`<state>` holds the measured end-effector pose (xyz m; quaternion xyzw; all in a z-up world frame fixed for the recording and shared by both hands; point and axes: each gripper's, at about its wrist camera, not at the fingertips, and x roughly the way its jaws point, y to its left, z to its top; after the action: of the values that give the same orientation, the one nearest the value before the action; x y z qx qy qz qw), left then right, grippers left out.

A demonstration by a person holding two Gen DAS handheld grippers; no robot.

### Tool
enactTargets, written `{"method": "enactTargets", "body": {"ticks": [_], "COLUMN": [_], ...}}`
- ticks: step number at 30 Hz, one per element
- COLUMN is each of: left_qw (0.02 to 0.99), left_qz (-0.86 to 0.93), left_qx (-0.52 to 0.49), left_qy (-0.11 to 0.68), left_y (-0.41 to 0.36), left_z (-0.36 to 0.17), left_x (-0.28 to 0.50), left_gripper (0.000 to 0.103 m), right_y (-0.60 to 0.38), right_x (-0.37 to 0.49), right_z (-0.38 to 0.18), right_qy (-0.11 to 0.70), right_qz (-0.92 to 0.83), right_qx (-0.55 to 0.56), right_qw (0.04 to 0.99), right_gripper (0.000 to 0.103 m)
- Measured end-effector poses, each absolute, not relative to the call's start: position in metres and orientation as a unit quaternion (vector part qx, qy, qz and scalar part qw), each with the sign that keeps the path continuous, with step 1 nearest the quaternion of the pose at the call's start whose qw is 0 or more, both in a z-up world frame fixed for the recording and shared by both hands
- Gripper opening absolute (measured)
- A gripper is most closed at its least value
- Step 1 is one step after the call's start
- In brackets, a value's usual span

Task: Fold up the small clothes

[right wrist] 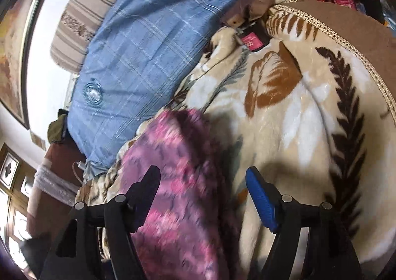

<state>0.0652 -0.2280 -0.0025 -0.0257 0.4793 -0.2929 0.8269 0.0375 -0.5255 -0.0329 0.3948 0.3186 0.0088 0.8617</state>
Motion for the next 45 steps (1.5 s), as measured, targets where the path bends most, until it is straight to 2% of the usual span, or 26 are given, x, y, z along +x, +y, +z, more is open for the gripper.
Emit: {"method": "enactTargets", "body": {"ticks": [4,6,8,9,10,11,14,17,18,19,21,22,25,29,32,33,36,39,42,44,45], "left_qw": [0.83,0.823,0.814,0.811,0.809,0.81,0.813,0.804,0.803,0.804,0.805,0.805,0.803,0.786,0.765,0.764,0.765,0.758,0.754,0.744,0.749], "left_qz": [-0.252,-0.243,-0.238,-0.239,-0.242,-0.246,-0.246,-0.255,-0.26,-0.267,-0.278,-0.282,-0.283,-0.293,-0.302,-0.302,-0.302,-0.301,-0.301,-0.301,-0.298], "left_qx": [-0.053,-0.068,-0.081,-0.083,-0.082,-0.076,-0.042,-0.055,-0.065,-0.075,-0.092,-0.099,-0.11,-0.138,-0.163,-0.166,-0.17,-0.182,-0.179,-0.188,-0.185], "left_qy": [0.494,0.509,0.524,0.527,0.529,0.527,0.526,0.535,0.532,0.527,0.516,0.513,0.513,0.527,0.545,0.545,0.543,0.55,0.556,0.566,0.561], "left_y": [-0.192,-0.182,-0.178,-0.178,-0.18,-0.183,-0.194,-0.189,-0.187,-0.183,-0.178,-0.176,-0.178,-0.188,-0.192,-0.194,-0.198,-0.201,-0.206,-0.208,-0.208], "left_z": [-0.019,-0.031,-0.044,-0.047,-0.05,-0.051,-0.057,-0.055,-0.051,-0.045,-0.032,-0.028,-0.02,-0.029,-0.044,-0.048,-0.054,-0.06,-0.069,-0.079,-0.078], "left_x": [0.08,0.087,0.092,0.091,0.091,0.09,0.087,0.09,0.092,0.094,0.102,0.108,0.133,0.165,0.18,0.181,0.184,0.189,0.192,0.193,0.191], "left_gripper": [0.052,0.052,0.052,0.052,0.052,0.052,0.052,0.052,0.052,0.052,0.055,0.057,0.059,0.063,0.063,0.066,0.071,0.072,0.073,0.067,0.062], "right_y": [-0.495,-0.478,-0.47,-0.471,-0.474,-0.476,-0.476,-0.478,-0.481,-0.484,-0.493,-0.496,-0.51,-0.529,-0.531,-0.526,-0.529,-0.52,-0.511,-0.509,-0.509], "right_x": [0.022,0.024,0.032,0.035,0.039,0.041,0.049,0.042,0.039,0.036,0.037,0.043,0.084,0.13,0.131,0.126,0.133,0.14,0.142,0.142,0.141], "right_z": [-0.036,-0.042,-0.052,-0.058,-0.065,-0.069,-0.073,-0.059,-0.049,-0.038,-0.016,-0.008,0.005,-0.027,-0.065,-0.07,-0.077,-0.078,-0.078,-0.078,-0.079], "right_qy": [0.351,0.389,0.431,0.445,0.46,0.47,0.482,0.448,0.423,0.397,0.358,0.352,0.365,0.394,0.422,0.433,0.448,0.452,0.463,0.462,0.463], "right_qz": [0.024,0.001,-0.045,-0.053,-0.065,-0.077,-0.092,-0.077,-0.058,-0.037,-0.004,0.015,0.077,0.099,0.095,0.1,0.105,0.129,0.123,0.121,0.121], "right_qx": [0.364,0.315,0.263,0.259,0.262,0.263,0.258,0.271,0.287,0.303,0.325,0.33,0.345,0.374,0.392,0.387,0.37,0.368,0.338,0.336,0.336], "right_qw": [0.862,0.866,0.862,0.856,0.846,0.839,0.832,0.849,0.857,0.866,0.875,0.876,0.861,0.834,0.812,0.808,0.807,0.802,0.81,0.812,0.811], "right_gripper": [0.074,0.068,0.044,0.022,0.011,0.011,0.01,0.019,0.034,0.064,0.093,0.095,0.095,0.094,0.085,0.08,0.078,0.069,0.069,0.068,0.061]}}
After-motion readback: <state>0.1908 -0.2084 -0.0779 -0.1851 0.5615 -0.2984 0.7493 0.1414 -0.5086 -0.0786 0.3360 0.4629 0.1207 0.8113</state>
